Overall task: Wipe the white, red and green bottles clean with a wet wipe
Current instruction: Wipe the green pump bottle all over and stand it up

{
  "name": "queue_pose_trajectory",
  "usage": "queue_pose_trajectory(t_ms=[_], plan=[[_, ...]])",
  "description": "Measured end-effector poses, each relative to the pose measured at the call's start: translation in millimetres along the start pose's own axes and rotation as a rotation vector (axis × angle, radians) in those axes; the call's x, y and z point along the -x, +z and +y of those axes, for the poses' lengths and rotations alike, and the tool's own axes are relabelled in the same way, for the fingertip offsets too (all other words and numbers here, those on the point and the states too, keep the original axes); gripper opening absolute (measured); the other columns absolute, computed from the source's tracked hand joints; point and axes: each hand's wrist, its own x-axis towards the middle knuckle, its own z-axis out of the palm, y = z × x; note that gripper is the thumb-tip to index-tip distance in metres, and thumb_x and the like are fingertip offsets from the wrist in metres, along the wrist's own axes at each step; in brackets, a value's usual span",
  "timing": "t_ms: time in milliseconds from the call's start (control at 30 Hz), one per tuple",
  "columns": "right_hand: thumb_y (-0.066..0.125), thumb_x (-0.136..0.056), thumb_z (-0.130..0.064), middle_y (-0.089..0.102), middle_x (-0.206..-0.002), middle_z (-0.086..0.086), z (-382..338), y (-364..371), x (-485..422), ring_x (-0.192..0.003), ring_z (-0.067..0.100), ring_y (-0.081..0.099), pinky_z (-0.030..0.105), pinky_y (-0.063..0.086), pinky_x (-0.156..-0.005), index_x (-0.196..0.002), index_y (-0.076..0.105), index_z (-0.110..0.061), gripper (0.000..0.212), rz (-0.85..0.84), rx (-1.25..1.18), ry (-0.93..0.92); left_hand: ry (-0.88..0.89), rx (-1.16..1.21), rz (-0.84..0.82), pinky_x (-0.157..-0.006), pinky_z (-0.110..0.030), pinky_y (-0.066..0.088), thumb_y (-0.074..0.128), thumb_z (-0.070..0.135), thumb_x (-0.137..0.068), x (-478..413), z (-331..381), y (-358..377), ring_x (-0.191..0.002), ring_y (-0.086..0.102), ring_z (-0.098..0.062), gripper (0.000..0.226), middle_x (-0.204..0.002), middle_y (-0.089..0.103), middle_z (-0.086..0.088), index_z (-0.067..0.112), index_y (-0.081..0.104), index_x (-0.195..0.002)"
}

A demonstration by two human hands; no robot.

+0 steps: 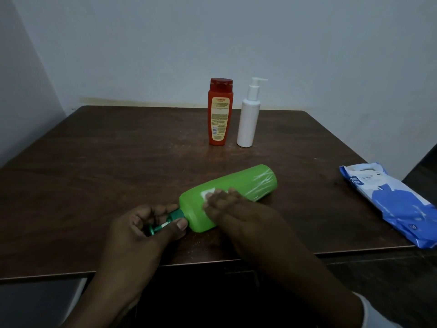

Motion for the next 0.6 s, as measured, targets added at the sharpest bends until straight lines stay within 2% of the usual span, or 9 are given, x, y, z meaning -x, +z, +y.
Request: queue_pose_trajectory(t_ms=[67,167,200,300,333,433,467,567,600], plan=[[0.055,-0.085,-0.003,0.048,-0.144,0.005,9,-4,-1,-0.135,0.016,0.043,0.037,0.031,-0.115,-0.137,0.051,-0.013,0.054,0.019,-0.012,-0.017,-0.001,0.005,-0.001,-0.096,-0.056,0.057,0.082,-0.004,-0.075,0,1,0,-0.093,0.077,-0.036,0.025,-0.092,0.08,-0.012,0.01,0.081,-0.096],[0.062,-0.078,0.005,0.052,-0.14,0.007,31,-9,0,-0.129,0.022,0.05,0.047,0.045,-0.103,-0.134,0.055,-0.013,0.059,0.149,-0.011,0.271,-0.001,0.011,0.001,-0.096,-0.056,0.057,0.081,-0.007,-0.076,-1,-1,0,-0.092,0.076,-0.038,0.025,-0.091,0.08,-0.013,0.009,0.08,-0.095],[0.062,-0.08,0.003,0.051,-0.141,0.008,25,-7,2,-0.13,0.022,0.049,0.045,0.045,-0.103,-0.135,0.054,-0.012,0.057,0.119,0.004,0.239,0.0,0.014,0.005,-0.096,-0.055,0.057,0.08,-0.007,-0.076,-1,-1,0,-0.092,0.076,-0.04,0.025,-0.091,0.08,-0.013,0.009,0.08,-0.095],[0.058,-0.089,-0.009,0.045,-0.147,0.006,9,0,12,-0.137,0.016,0.04,0.036,0.034,-0.113,-0.138,0.05,-0.013,0.05,0.004,0.021,-0.073,0.001,0.037,0.001,-0.092,-0.05,0.06,0.08,-0.007,-0.075,0,0,1,-0.093,0.076,-0.04,0.024,-0.09,0.08,-0.014,0.008,0.08,-0.094],[0.06,-0.088,-0.009,0.045,-0.146,0.005,16,-3,10,-0.136,0.014,0.039,0.036,0.036,-0.113,-0.139,0.05,-0.015,0.052,0.014,0.017,-0.054,0.003,0.044,-0.005,-0.087,-0.046,0.063,0.079,-0.007,-0.076,-1,1,1,-0.092,0.076,-0.039,0.023,-0.09,0.08,-0.014,0.008,0.08,-0.093],[0.067,-0.078,0.0,0.053,-0.14,0.005,37,-9,3,-0.129,0.016,0.048,0.043,0.048,-0.101,-0.134,0.055,-0.015,0.059,0.169,0.011,0.238,-0.009,0.072,-0.021,-0.077,-0.032,0.065,0.077,-0.009,-0.077,-3,-3,0,-0.087,0.077,-0.032,0.022,-0.091,0.08,-0.016,0.006,0.08,-0.093],[0.067,-0.078,0.001,0.052,-0.14,0.006,29,-8,3,-0.129,0.018,0.049,0.043,0.046,-0.103,-0.134,0.055,-0.013,0.059,0.15,0.003,0.222,-0.019,0.087,-0.021,-0.076,-0.031,0.065,0.076,-0.009,-0.077,-4,-5,-1,-0.086,0.077,-0.031,0.022,-0.092,0.08,-0.017,0.005,0.079,-0.094],[0.061,-0.087,-0.01,0.046,-0.146,0.006,2,-1,6,-0.136,0.015,0.041,0.032,0.032,-0.114,-0.138,0.05,-0.013,0.052,0.01,0.026,-0.109,-0.038,0.113,-0.026,-0.076,-0.03,0.064,0.076,-0.009,-0.077,-4,-5,-2,-0.086,0.076,-0.03,0.024,-0.093,0.079,-0.021,0.002,0.078,-0.098],[0.059,-0.088,-0.011,0.045,-0.147,0.004,9,-4,5,-0.137,0.014,0.04,0.031,0.03,-0.115,-0.139,0.049,-0.014,0.052,-0.008,0.017,-0.125,-0.041,0.117,-0.029,-0.077,-0.03,0.064,0.076,-0.008,-0.077,-4,-5,-2,-0.087,0.077,-0.03,0.024,-0.093,0.079,-0.02,0.001,0.077,-0.099]])
